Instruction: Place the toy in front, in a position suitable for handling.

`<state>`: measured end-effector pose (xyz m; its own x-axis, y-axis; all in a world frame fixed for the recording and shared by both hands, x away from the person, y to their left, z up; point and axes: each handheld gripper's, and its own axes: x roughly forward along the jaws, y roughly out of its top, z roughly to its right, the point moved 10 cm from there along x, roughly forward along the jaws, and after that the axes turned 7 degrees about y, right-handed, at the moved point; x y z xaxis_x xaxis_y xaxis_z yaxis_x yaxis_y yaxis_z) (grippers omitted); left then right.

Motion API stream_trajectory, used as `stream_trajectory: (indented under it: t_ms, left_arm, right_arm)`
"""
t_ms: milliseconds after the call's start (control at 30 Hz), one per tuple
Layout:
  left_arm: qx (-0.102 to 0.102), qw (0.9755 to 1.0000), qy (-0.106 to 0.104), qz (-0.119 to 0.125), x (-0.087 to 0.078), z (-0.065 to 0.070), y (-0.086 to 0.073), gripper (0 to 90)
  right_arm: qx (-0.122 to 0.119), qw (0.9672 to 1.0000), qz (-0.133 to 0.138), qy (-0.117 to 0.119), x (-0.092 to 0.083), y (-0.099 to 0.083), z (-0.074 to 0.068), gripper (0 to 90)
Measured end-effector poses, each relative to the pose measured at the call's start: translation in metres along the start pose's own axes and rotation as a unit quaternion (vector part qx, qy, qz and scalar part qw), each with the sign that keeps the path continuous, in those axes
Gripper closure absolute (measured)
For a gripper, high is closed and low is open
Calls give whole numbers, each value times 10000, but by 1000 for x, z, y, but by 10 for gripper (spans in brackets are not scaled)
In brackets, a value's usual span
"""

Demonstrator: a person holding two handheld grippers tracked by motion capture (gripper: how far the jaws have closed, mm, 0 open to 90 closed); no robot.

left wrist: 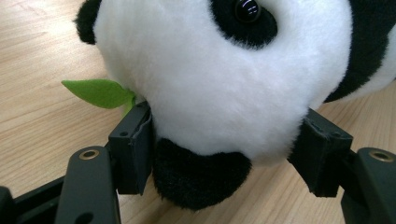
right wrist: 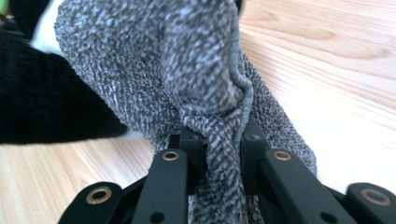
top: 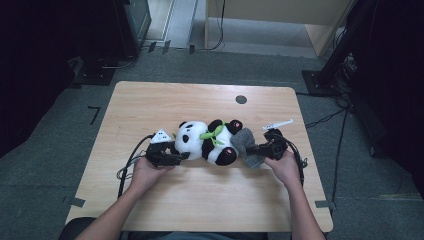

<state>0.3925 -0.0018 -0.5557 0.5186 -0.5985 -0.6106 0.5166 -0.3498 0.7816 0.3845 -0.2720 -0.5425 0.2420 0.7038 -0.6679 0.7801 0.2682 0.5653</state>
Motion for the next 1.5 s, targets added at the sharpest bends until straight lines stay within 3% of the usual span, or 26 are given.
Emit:
stream_trajectory:
  t_ms: [133, 467, 733, 1167, 1300, 1433, 1500]
  left_arm:
    - [-11, 10000, -5, -3, 0, 0, 0, 308]
    - [11, 10000, 25, 38, 1, 0, 0, 288]
    - [34, 10000, 40, 54, 1, -1, 0, 279]
    - [32, 10000, 44, 62, 1, -1, 0, 278]
    - [45, 10000, 51, 65, 1, 0, 0, 278]
    - [142, 9999, 57, 57, 1, 0, 0, 268]
    - [132, 9999, 39, 50, 1, -1, 1, 263]
  right_arm:
    - [-89, 9997, 199, 116, -11, 4, -6, 782]
    - [-371, 9960, 693, 437, -38, 32, -40, 783]
    - [-653, 9920, 796, 737, -44, 57, -71, 783]
    - [-1014, 9893, 356, 991, -8, 92, -106, 782]
    - [-1121, 9877, 5, 1087, 12, 98, -118, 782]
    - [-1111, 9895, -559, 730, 39, 90, -110, 782]
    - [-1046, 9901, -563, 745, 45, 89, -104, 783]
